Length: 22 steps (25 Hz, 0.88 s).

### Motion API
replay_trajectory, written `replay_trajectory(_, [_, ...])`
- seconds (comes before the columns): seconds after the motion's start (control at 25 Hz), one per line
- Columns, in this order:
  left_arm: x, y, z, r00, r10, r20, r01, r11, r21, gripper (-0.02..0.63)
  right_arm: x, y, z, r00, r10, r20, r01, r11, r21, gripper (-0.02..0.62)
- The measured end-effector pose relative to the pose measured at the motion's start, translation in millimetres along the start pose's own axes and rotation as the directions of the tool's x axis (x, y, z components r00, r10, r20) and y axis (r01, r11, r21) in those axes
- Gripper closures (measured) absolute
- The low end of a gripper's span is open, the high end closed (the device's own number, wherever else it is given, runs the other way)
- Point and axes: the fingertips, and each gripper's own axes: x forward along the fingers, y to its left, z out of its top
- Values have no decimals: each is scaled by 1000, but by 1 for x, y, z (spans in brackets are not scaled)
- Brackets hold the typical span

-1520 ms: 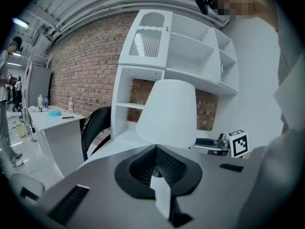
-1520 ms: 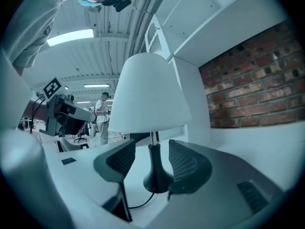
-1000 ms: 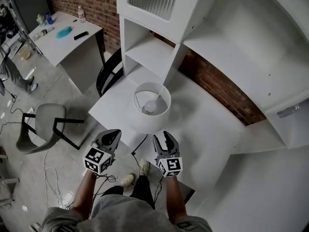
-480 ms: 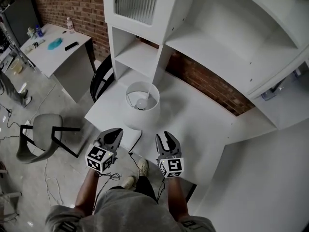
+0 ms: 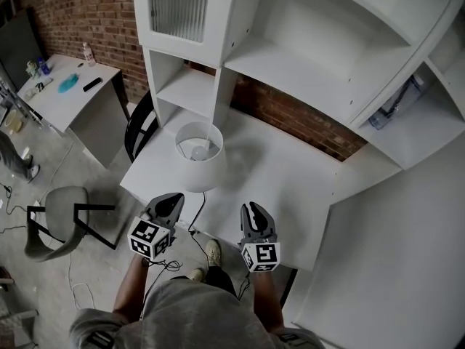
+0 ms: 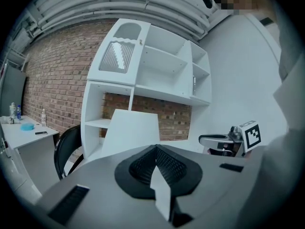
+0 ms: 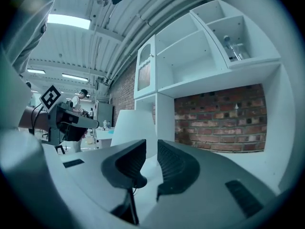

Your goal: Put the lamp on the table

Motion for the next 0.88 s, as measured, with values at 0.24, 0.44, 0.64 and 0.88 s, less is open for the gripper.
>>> replay_trajectory(0.24, [1, -15, 5, 999, -49, -2, 49, 999, 9, 601, -22, -9, 12, 998, -64, 16, 64, 998, -3, 525])
replay_trajectory(0.44, [5, -23, 10, 997, -75, 4, 74, 997, 27, 601, -37, -15, 11, 994, -110, 9, 109, 994, 18, 536])
replay_trajectory(0.64, [6, -31, 9, 995, -96, -1, 96, 995, 37, 601, -47, -15, 7, 992, -128, -1, 128, 991, 28, 555])
replay_trajectory(0.88, [9, -36, 10, 994, -113, -1, 113, 993, 41, 601, -52, -18, 5, 991, -137, -3, 137, 989, 54, 571])
